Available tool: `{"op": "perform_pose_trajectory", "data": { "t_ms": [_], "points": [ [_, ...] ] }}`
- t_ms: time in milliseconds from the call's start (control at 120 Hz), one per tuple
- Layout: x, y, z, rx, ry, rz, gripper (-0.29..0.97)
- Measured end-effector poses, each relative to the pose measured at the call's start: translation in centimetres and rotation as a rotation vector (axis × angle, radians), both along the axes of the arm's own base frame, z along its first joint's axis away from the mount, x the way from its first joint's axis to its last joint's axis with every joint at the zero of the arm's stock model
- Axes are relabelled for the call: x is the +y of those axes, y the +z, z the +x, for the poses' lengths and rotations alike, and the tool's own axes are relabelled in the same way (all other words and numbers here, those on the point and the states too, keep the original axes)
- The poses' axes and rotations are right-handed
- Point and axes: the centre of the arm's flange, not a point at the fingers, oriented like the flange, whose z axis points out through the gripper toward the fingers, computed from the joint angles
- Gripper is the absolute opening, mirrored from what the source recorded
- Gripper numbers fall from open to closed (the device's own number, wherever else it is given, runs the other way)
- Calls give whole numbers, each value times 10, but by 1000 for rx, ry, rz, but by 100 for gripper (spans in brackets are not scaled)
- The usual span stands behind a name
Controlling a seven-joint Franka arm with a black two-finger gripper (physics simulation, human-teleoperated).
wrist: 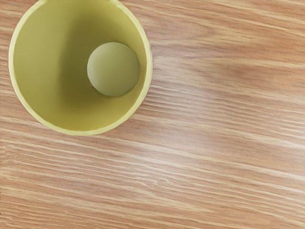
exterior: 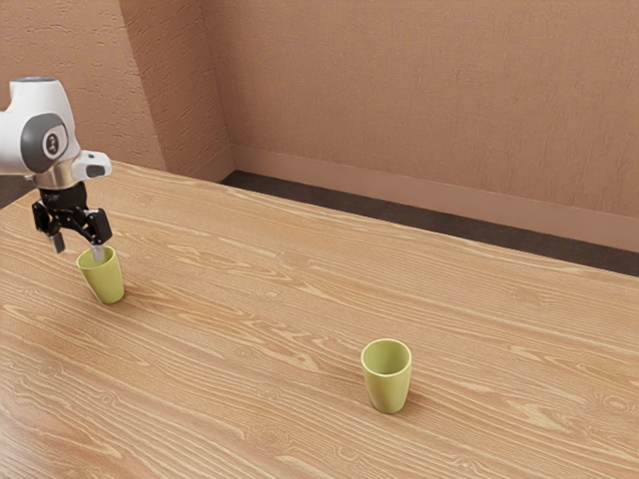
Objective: Place the left cup onto the right cup
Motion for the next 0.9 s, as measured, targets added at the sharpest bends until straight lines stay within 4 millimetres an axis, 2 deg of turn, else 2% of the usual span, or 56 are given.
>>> {"op": "perform_pose_trajectory", "data": {
  "t_ms": [750,900],
  "points": [
    [7,-2,1,-5,-92,-7,68],
    [11,-1,11,-11,-101,-6,68]
  ]
}}
